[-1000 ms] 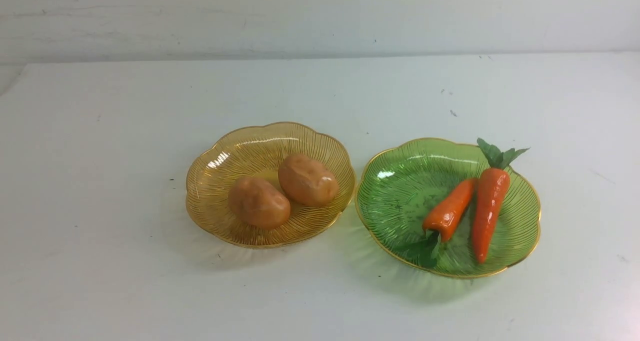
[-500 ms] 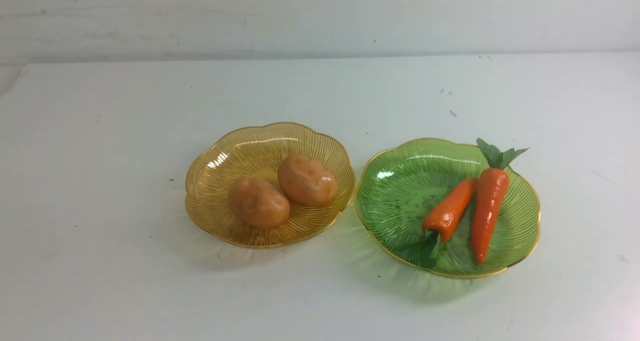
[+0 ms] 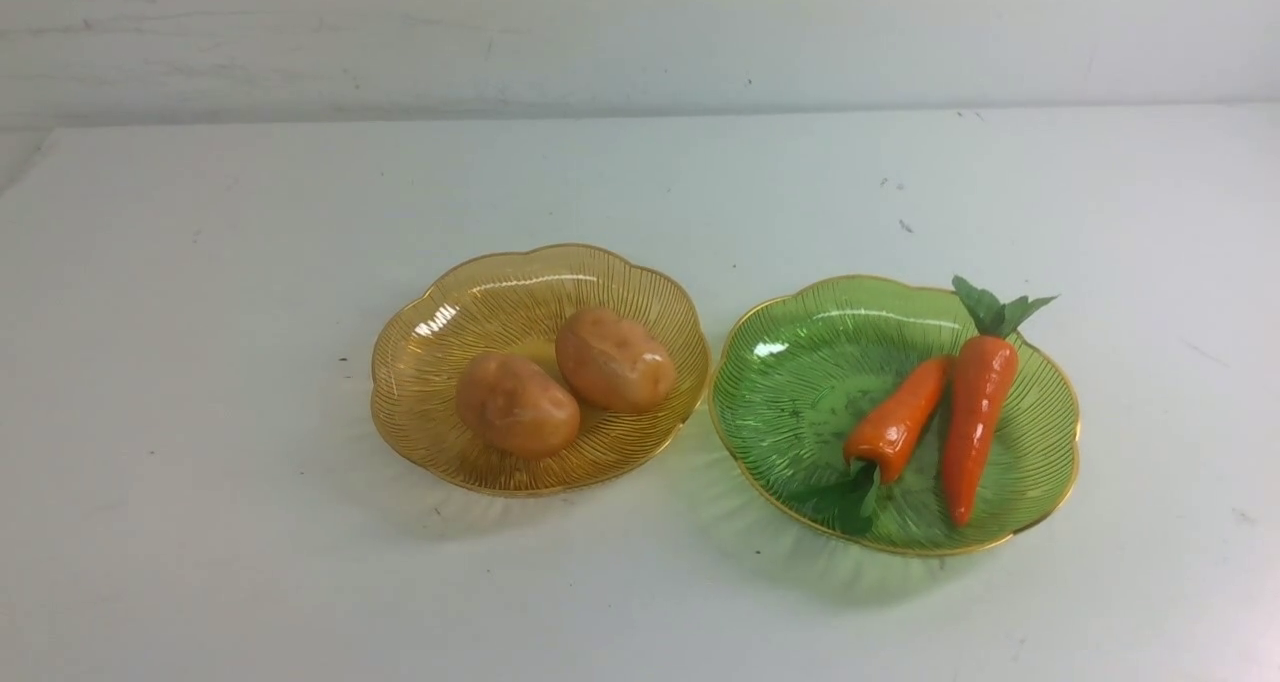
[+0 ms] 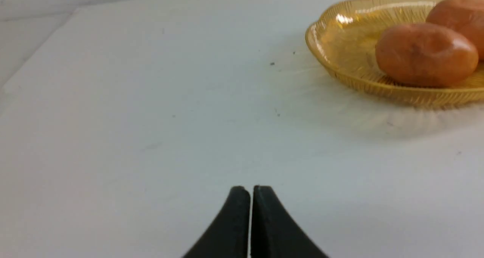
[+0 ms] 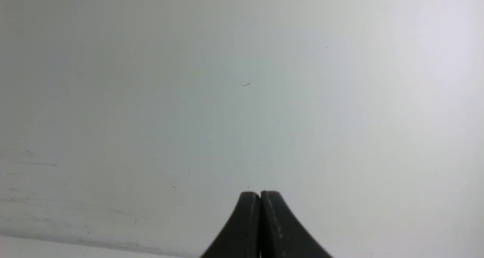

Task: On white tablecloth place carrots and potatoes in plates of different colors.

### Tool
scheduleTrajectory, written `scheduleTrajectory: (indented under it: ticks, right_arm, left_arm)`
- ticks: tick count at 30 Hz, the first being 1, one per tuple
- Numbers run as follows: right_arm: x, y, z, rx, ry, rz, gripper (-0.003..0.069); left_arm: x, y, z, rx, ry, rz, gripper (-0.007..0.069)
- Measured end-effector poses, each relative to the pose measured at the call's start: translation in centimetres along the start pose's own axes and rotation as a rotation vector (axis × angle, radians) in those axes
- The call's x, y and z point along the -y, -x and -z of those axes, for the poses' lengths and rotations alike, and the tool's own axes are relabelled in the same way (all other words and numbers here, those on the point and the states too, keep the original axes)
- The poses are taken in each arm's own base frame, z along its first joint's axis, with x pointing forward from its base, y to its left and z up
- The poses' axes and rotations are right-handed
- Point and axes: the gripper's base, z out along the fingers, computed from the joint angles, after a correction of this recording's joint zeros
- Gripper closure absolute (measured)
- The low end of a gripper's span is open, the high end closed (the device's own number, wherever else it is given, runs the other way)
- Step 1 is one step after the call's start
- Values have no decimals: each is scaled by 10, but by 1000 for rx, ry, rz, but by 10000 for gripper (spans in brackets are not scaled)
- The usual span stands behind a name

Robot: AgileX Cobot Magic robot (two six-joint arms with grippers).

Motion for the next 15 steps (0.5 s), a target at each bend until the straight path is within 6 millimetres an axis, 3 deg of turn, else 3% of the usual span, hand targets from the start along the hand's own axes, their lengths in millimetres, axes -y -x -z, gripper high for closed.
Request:
scheduleTrajectory:
  ticks: [15]
  right_arm:
    - [0, 0, 0, 0, 0, 0, 674]
  left_arm:
    - [0, -2, 0, -17, -1, -8, 627]
